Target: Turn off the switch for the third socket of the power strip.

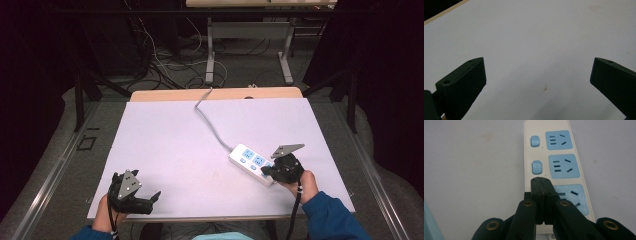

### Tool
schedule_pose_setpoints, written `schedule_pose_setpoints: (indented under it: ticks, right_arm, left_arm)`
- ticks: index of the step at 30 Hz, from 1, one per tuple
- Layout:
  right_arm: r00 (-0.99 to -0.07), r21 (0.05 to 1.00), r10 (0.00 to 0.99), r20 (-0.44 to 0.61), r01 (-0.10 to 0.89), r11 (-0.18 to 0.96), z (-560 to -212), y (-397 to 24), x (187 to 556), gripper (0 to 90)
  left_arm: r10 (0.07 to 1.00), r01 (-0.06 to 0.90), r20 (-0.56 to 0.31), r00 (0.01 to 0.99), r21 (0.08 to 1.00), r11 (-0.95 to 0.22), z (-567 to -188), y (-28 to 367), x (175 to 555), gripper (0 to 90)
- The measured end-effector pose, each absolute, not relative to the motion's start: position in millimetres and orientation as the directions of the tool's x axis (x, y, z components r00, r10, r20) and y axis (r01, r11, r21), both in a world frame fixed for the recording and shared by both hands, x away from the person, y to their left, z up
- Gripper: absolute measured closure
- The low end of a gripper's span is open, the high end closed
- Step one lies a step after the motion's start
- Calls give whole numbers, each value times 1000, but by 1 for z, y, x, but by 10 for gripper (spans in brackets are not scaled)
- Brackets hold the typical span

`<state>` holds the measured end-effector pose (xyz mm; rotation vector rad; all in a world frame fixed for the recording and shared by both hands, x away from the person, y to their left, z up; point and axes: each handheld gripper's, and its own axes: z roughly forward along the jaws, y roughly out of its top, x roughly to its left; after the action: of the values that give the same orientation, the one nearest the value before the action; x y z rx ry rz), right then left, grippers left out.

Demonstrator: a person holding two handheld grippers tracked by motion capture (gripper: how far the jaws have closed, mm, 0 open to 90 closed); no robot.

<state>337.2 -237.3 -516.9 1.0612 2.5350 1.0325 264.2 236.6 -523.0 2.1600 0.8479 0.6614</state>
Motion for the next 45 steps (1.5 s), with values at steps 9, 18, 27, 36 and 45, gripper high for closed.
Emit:
schedule_pose_setpoints:
  ticks: [9,18,27,36,45]
  right_arm:
    - [-717,664,695,57,547,509,-520,-236,339,900]
    - [-715,649,698,44,552,525,-522,-234,339,900]
    - [-707,658,706,36,549,516,-524,-234,337,900]
    - [-707,666,705,44,547,507,-525,-235,337,900]
    - [-702,670,711,50,551,497,-526,-235,336,900]
  left_arm:
    - [733,366,194,652,765,-529,-523,236,264,3]
    - [733,367,194,652,765,-529,-523,236,264,3]
    - [733,367,194,653,765,-529,-523,236,264,3]
    - [731,365,196,654,765,-531,-523,236,264,3]
    - [733,368,194,652,764,-530,-524,235,264,3]
